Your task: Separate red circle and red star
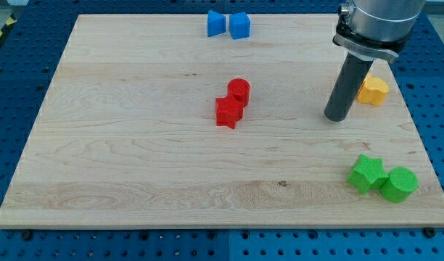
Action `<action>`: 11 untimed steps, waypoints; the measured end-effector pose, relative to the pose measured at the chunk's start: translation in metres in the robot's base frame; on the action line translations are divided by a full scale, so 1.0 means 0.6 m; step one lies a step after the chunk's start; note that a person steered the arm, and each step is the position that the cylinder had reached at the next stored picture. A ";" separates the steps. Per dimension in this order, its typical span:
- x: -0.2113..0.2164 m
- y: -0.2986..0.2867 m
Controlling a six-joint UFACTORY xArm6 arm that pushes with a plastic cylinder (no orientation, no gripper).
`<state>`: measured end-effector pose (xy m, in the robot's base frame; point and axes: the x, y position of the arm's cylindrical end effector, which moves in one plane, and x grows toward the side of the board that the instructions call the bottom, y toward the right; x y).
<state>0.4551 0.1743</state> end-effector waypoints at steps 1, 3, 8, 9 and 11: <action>0.000 0.000; -0.087 -0.062; -0.043 -0.304; -0.012 -0.293; 0.044 -0.290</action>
<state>0.4814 0.0002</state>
